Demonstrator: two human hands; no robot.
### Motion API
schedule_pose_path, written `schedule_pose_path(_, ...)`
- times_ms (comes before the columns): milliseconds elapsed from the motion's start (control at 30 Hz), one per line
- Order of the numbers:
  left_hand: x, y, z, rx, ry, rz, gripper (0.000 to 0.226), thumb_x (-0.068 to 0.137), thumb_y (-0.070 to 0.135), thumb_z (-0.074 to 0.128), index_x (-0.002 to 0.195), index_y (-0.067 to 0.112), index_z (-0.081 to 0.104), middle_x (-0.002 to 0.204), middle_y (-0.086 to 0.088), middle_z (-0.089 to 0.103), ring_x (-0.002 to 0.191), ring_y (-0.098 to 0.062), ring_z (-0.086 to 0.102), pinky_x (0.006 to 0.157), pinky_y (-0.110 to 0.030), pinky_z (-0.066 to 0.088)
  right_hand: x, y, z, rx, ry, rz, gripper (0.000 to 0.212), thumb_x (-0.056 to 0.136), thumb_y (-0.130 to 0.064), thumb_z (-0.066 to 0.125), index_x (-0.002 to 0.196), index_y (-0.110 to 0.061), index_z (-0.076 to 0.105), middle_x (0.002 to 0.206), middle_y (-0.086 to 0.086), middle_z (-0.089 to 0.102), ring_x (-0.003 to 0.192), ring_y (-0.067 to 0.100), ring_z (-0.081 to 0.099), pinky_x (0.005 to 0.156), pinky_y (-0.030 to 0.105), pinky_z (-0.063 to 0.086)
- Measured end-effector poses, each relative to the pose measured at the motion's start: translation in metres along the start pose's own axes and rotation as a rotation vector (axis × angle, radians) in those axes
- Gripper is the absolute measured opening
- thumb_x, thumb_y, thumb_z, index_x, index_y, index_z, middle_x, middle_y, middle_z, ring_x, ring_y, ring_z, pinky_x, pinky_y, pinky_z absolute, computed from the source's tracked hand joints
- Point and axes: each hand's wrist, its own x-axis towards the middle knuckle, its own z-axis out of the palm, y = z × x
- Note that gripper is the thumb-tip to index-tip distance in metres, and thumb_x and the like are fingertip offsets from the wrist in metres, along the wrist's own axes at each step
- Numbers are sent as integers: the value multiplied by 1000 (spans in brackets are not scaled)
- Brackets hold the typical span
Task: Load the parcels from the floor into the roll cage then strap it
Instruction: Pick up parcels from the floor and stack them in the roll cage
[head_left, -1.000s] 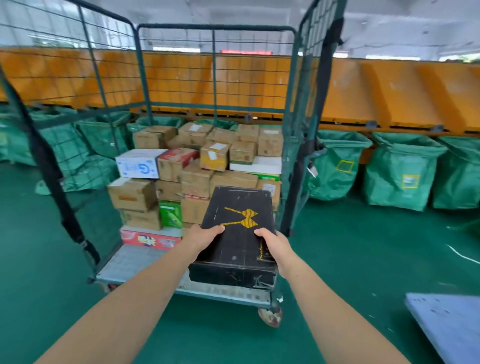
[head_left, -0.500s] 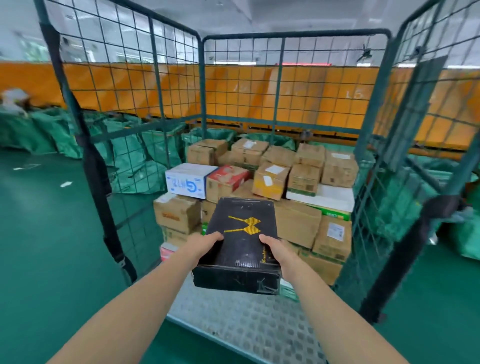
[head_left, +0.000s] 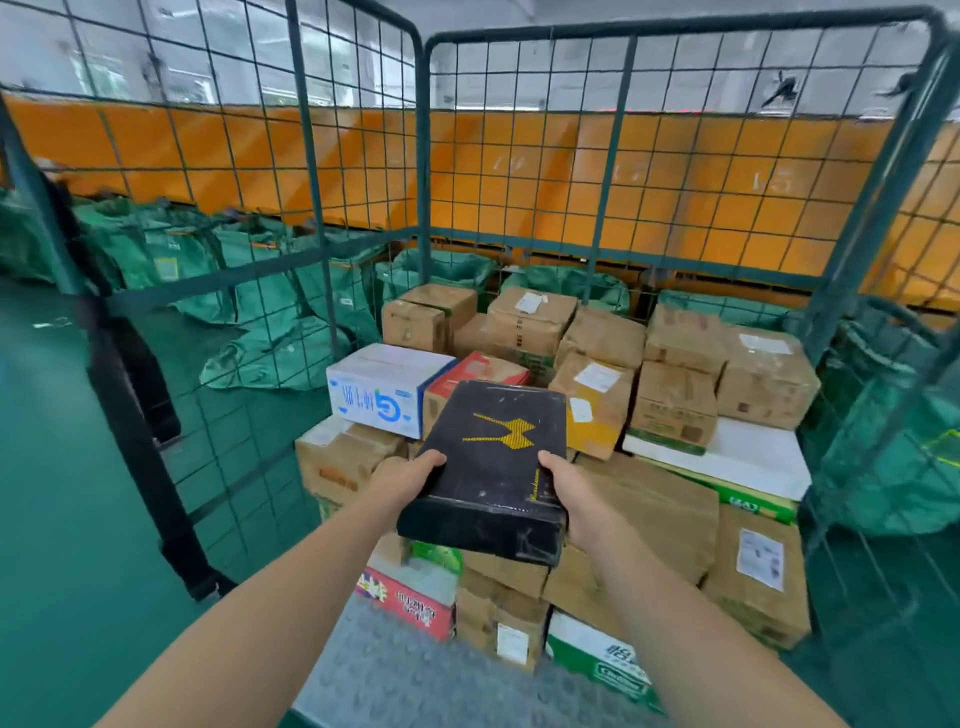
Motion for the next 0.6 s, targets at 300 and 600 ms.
schedule_pose_path(300, 186, 70, 2, -18, -18, 74, 70, 54, 55, 69, 105, 7, 64, 110, -14, 68, 98, -33, 66, 92, -46, 54, 137, -60, 43, -44, 158, -16, 32, 95, -33, 59, 112, -7, 51, 97, 8, 57, 82, 20, 53, 66, 33, 38)
schedule_pose_path(600, 367, 156, 31, 24, -82, 110, 59, 84, 39, 68, 127, 0, 55, 120, -17, 63, 105, -34, 63, 92, -40, 53, 274, -128, 77, -118, 322, 2, 43, 96, -6, 53, 138, -7, 47, 122, 11, 58, 107, 28, 57, 73, 31, 44)
